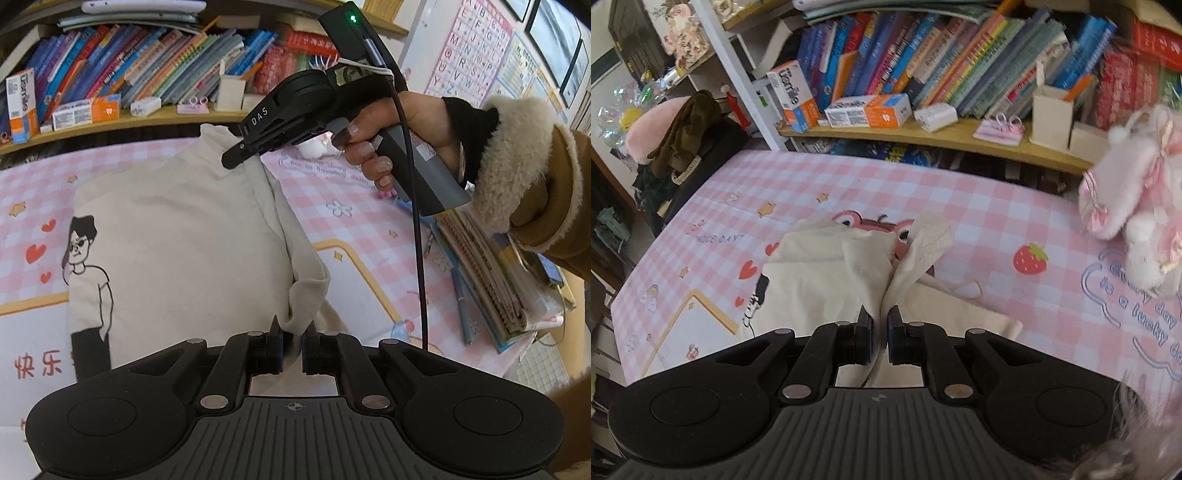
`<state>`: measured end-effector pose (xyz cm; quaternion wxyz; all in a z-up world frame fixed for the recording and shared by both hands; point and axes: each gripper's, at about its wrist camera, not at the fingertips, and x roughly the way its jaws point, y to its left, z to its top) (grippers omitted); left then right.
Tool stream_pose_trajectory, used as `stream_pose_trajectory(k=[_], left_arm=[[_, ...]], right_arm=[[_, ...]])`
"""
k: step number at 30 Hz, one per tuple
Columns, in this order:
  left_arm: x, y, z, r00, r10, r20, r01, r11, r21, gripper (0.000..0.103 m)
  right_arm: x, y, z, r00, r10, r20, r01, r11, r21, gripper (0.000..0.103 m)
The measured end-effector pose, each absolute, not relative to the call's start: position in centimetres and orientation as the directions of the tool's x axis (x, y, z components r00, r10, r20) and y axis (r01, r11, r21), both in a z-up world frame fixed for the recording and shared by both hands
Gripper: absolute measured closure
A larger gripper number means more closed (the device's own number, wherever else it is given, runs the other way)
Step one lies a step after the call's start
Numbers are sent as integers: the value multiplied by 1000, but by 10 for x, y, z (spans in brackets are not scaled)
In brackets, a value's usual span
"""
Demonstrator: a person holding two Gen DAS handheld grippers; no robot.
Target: Fold clothes
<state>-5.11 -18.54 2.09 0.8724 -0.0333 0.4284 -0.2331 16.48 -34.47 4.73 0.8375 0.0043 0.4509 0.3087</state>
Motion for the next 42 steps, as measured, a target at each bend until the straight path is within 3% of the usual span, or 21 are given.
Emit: stream_pose_trajectory(k=[6, 8, 9, 12, 16, 18, 23, 27, 31, 33, 34, 39, 42], left_arm=[[-49, -201, 10, 468, -449, -761, 395, 877, -274, 95], [-47, -202, 5, 435, -475, -765, 388, 866, -317, 89], [-47, -202, 2, 414, -498, -762, 383, 855, -350, 87], [-50, -195, 2, 364, -586, -724, 364, 805, -468, 77], [-61, -174, 17, 432, -629, -647, 345, 778, -526, 65], [-63, -159, 17, 477, -604, -638, 295, 794, -531, 65], [-59, -127, -4, 533, -446, -719, 142, 885, -444, 70], [-57, -111, -23, 547, -351, -760, 57, 922, -384, 70], [-57, -110, -31, 563, -338, -754, 32, 921, -389, 70], [-58, -111, -33, 567, -350, -746, 43, 917, -397, 70], [-59, -111, -34, 569, -356, -741, 49, 915, -401, 70], [-61, -112, -45, 536, -350, -768, 44, 920, -388, 71], [-59, -108, -45, 526, -367, -767, 33, 910, -413, 69]], right_arm=[[165, -361, 24, 378, 497, -781, -440, 839, 320, 96], [164, -364, 15, 367, 475, -800, -413, 854, 317, 95], [164, -366, 10, 357, 454, -816, -396, 865, 308, 92], [158, -370, -2, 339, 371, -865, -339, 906, 255, 66], [135, -385, -3, 355, 391, -849, -314, 905, 286, 61], [120, -393, -1, 367, 410, -835, -308, 901, 307, 60], [66, -411, -1, 320, 524, -789, -341, 841, 420, 60], [29, -414, -5, 259, 595, -761, -359, 790, 497, 66], [7, -402, -14, 210, 622, -755, -384, 762, 521, 68], [3, -390, -24, 198, 590, -783, -403, 777, 484, 89], [2, -389, -24, 201, 582, -788, -406, 781, 474, 95], [-7, -399, -2, 256, 636, -728, -417, 752, 510, 97], [-2, -402, -22, 230, 593, -772, -354, 790, 501, 98]])
